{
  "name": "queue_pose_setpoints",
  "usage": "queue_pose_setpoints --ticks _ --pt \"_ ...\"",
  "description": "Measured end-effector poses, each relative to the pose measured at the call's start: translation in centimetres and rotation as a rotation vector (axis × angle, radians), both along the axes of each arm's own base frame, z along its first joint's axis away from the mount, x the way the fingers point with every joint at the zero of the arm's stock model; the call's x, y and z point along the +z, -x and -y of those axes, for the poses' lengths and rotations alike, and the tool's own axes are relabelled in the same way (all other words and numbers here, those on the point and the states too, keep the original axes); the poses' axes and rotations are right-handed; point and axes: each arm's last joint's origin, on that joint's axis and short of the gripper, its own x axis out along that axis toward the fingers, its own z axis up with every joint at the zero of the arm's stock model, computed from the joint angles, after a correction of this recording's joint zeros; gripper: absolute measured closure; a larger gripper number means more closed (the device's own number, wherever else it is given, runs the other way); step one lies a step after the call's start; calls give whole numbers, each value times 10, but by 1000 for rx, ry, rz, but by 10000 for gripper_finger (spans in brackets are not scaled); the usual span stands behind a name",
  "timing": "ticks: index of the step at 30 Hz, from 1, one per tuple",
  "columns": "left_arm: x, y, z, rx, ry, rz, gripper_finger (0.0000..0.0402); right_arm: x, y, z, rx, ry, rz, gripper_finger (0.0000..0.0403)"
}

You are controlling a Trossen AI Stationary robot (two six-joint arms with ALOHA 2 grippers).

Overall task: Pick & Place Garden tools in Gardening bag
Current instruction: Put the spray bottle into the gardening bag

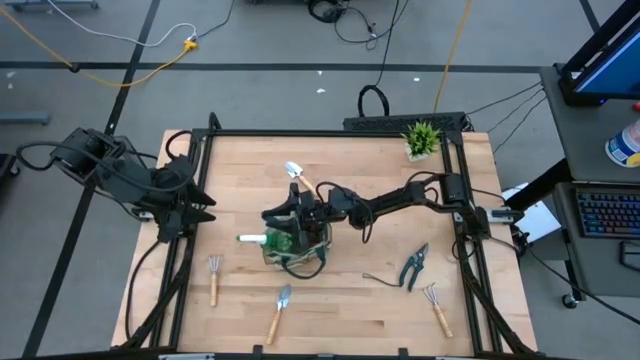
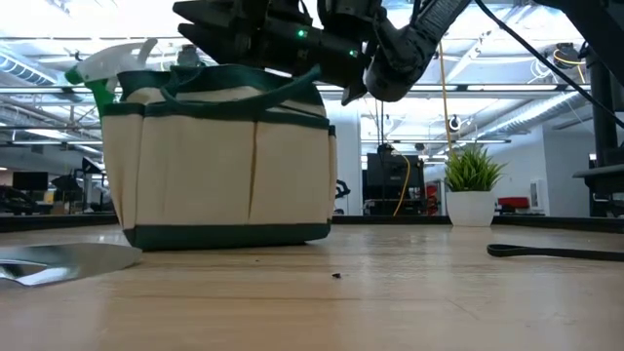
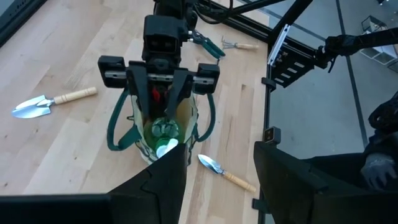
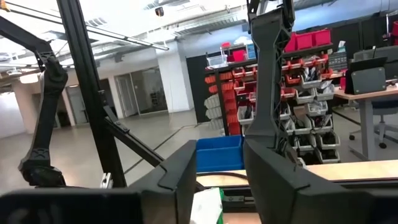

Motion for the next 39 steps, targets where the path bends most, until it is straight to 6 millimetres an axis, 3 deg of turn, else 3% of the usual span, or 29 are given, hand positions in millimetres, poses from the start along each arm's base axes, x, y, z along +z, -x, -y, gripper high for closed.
queue_pose_setpoints --ticks 4,10,16,23,39 --pt "0 0 0 -4 -5 1 211 3 1 0 0 7 1 256" --pt "0 0 0 -17 -19 3 211 27 9 -4 3 143 -65 261" --pt "0 0 0 -41 -48 9 211 49 15 -12 27 269 -294 319" --pt "0 0 0 -40 -47 8 211 64 11 -24 50 292 -253 398" --pt "0 0 0 -40 -50 14 211 66 10 -32 153 259 -320 402"
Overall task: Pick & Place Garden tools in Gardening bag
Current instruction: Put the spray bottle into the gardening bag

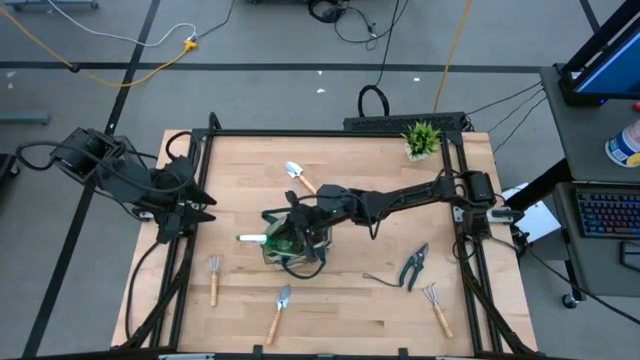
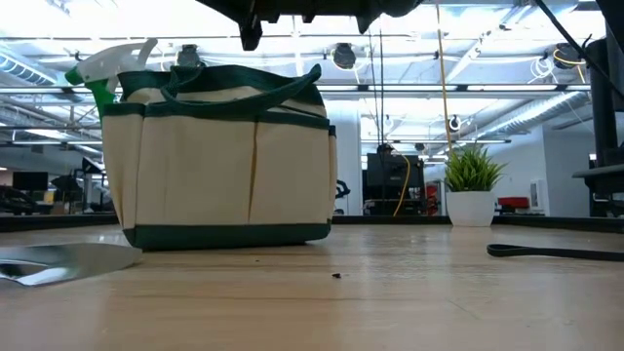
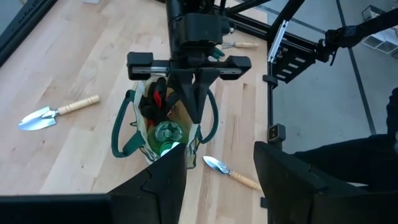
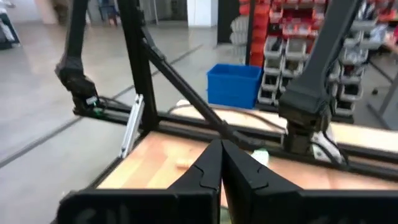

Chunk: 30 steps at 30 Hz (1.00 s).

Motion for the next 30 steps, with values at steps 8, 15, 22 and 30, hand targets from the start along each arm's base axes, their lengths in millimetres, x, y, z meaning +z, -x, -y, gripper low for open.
queue_pose_setpoints --ticks 8,15,22,30 --pt "-7 -12 7 -51 -29 32 211 4 -1 -5 11 22 -142 403" --pt "-37 -35 27 -98 3 -1 210 7 8 -3 -14 71 -325 403" --pt "-64 -65 46 -97 47 57 210 37 45 9 -75 167 -444 403" --pt "-85 -88 61 -106 12 5 210 60 95 23 -94 186 -514 403"
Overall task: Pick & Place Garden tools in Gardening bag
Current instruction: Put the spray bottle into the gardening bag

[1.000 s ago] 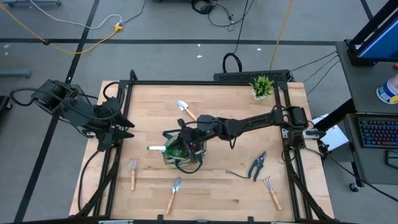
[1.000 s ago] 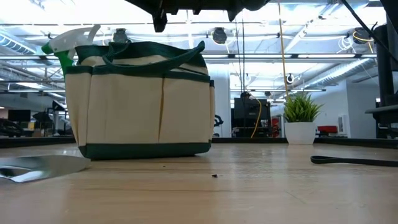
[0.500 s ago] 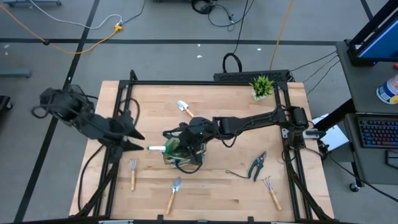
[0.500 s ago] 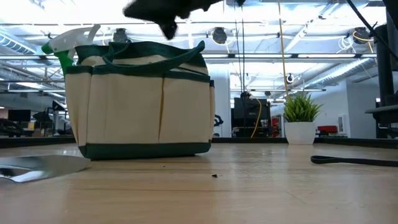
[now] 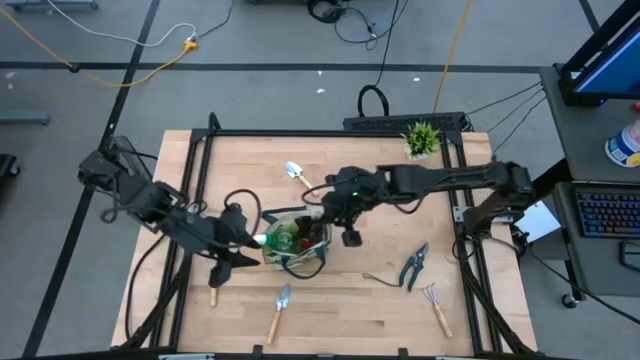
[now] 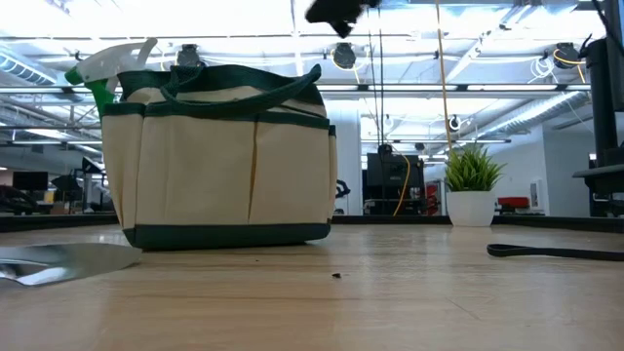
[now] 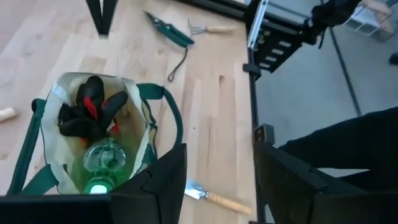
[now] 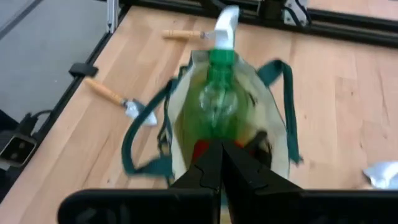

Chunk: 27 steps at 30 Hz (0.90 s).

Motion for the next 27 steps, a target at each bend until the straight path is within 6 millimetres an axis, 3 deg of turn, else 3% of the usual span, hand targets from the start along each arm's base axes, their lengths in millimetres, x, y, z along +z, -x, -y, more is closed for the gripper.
queue_pose_setpoints --ticks 4,14,27 --pt "-11 -10 5 13 -23 -64 211 2 23 2 -15 -9 15 403" --pt "-38 -9 -16 310 16 -397 211 6 62 4 -74 -57 121 403" --pt "-72 -45 -29 357 -116 -568 211 6 71 6 -120 -41 159 403"
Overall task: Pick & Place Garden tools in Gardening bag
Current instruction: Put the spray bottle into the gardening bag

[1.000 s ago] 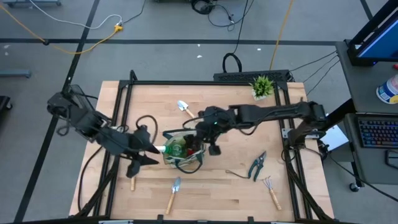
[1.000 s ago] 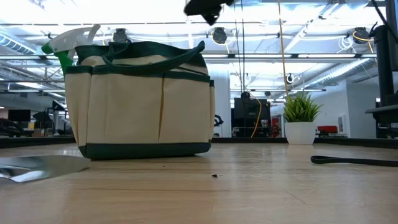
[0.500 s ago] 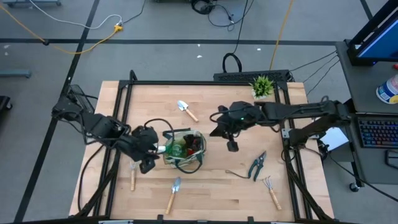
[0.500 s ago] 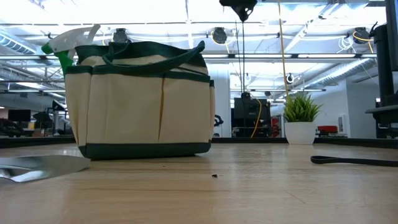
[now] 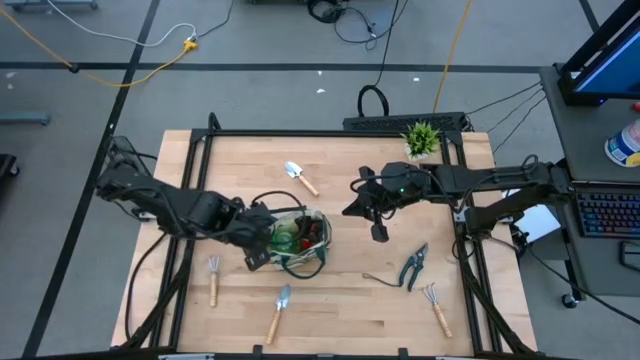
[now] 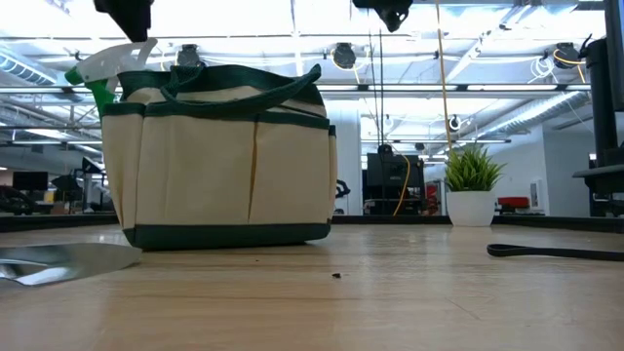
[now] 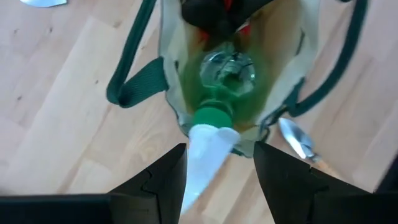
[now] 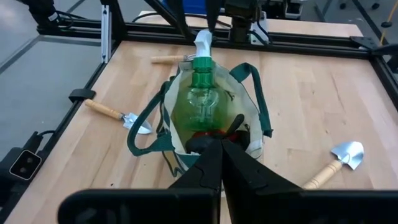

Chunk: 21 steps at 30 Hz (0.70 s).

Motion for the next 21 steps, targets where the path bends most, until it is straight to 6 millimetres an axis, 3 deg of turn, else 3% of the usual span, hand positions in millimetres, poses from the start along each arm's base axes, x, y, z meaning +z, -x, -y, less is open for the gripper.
queue_pose_setpoints --ticks 13,21 --pt "-3 -10 -9 -28 27 -1 211 -1 0 0 2 2 -7 403" --pt "20 19 -11 71 62 14 211 -1 1 0 2 6 -11 403"
